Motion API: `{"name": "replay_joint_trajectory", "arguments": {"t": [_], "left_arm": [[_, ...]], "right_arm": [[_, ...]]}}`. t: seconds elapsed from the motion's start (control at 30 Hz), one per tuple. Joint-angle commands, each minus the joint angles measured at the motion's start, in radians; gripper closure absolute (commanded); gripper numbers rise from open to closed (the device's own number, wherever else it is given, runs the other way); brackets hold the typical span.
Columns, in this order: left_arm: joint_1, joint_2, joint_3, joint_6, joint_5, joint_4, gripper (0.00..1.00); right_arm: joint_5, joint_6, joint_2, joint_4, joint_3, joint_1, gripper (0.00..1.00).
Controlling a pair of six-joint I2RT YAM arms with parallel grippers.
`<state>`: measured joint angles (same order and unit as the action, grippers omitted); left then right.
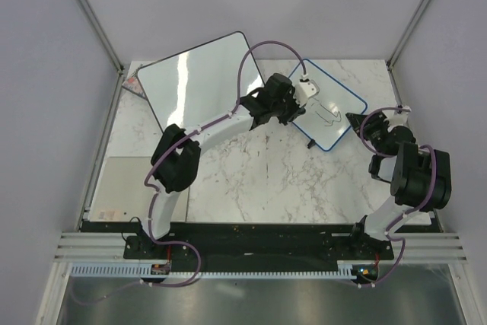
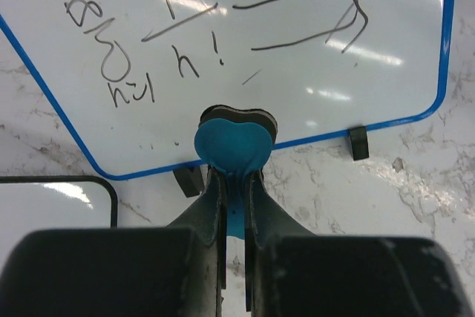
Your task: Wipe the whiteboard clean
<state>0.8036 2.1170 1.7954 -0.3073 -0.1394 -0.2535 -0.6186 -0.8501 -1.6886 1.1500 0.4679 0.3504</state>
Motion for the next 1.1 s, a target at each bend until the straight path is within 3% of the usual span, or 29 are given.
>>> {"name": "replay_joint_trajectory", "arguments": {"t": [0.0, 0.33, 0.47, 0.7, 0.87, 1.07], "left_arm": [[0.000, 0.043, 0.101, 0.077, -0.017, 0.052, 0.98], [0.002, 0.096, 0.104, 0.186, -0.083, 0.190, 0.98], [0.005, 0.150, 0.154, 0.249, -0.095, 0.209, 0.98], [0.058, 0.230, 0.249, 0.189, -0.039, 0.203, 0.98], [0.114, 0.351, 0.484, 0.070, 0.043, -0.018, 0.98], [0.155, 0.360, 0.472, 0.014, -0.054, -0.075, 0.98]], "right_arm": [[-0.069, -0.029, -0.011, 0.111, -0.014, -0.004, 0.73], [-0.060, 0.051, 0.041, 0.054, -0.094, -0.004, 0.86], [-0.050, 0.069, 0.041, 0.050, -0.097, -0.002, 1.00], [-0.026, 0.094, 0.056, 0.042, -0.123, -0.002, 1.00], [-0.013, 0.111, 0.078, 0.034, -0.135, -0.011, 1.00], [-0.004, 0.140, 0.107, -0.012, -0.133, -0.021, 1.00]]}}
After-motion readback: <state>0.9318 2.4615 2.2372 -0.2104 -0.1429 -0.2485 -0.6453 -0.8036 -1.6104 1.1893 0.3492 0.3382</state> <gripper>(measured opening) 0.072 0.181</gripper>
